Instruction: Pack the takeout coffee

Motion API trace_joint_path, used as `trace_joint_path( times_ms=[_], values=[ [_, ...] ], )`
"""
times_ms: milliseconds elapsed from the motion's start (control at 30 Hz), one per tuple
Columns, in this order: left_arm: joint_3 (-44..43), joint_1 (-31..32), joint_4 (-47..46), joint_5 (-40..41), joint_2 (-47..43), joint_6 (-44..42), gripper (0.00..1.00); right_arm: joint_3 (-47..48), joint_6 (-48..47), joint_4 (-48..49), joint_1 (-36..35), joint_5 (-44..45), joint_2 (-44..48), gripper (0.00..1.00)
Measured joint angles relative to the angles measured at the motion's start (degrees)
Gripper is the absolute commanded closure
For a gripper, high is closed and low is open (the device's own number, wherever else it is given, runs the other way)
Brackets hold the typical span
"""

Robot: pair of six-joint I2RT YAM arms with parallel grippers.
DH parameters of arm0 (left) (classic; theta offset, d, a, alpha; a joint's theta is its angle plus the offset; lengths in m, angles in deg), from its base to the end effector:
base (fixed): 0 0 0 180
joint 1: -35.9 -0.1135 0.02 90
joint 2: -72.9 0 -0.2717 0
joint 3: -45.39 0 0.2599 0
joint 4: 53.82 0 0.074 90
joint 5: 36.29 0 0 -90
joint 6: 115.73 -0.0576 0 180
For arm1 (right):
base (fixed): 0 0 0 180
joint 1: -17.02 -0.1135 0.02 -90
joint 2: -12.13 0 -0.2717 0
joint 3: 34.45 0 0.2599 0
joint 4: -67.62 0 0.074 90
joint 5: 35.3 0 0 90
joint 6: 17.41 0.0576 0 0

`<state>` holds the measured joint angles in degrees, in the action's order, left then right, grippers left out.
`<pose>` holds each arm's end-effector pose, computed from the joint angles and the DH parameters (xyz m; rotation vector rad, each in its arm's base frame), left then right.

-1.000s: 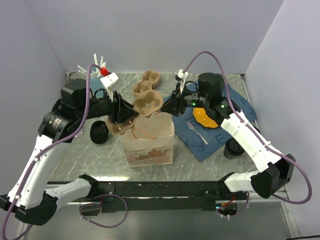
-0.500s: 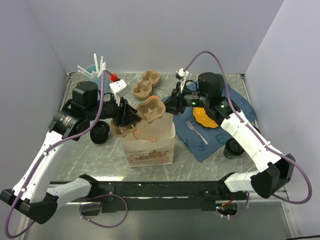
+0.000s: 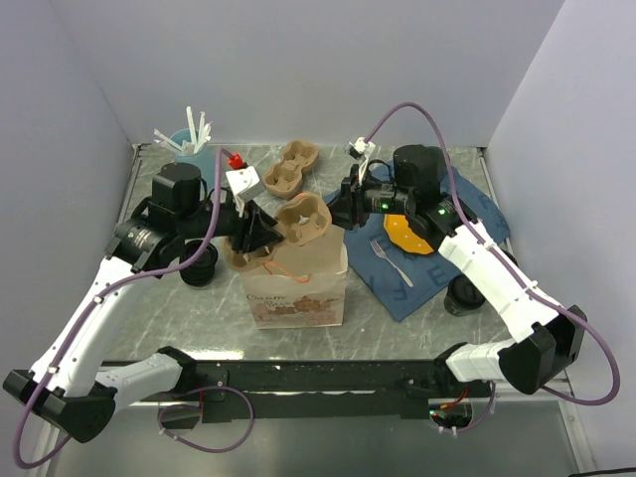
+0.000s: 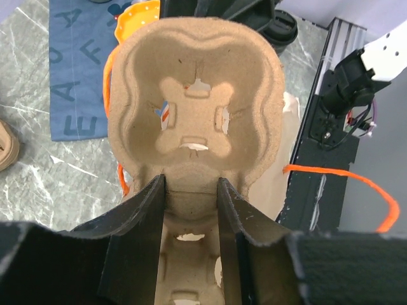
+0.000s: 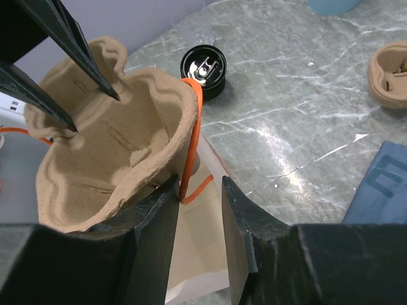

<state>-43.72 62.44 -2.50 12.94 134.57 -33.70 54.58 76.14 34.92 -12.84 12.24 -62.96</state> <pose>0.1883 -0.1361 0.4248 1.0214 1.7099 -0.9133 0.2518 0.1894 0.4012 -0.9404 1.7170 1.0901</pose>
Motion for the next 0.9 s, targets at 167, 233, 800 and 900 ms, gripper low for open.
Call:
trace_joint_path(
  times_ms=[167,233,800,900],
  values=[
    [1.8,0.0,-0.7,-0.4,0.0,-1.6,0.64,0.0,0.0,-0.6,0.0,0.5,0.1,0.6],
    [1.8,0.0,-0.7,-0.4,0.1,-2.3,0.64,0.0,0.1,-0.9,0.0,0.7,0.1,0.6],
    [2.8,-0.4,-3.2,-4.3,0.4,-4.7,0.64,0.0,1.3,-1.7,-0.1,1.6,0.1,0.6],
    [3.4,-0.3,-3.8,-5.0,0.7,-4.9,0.65,0.1,1.5,-2.1,-0.1,2.1,0.1,0.55]
  ],
)
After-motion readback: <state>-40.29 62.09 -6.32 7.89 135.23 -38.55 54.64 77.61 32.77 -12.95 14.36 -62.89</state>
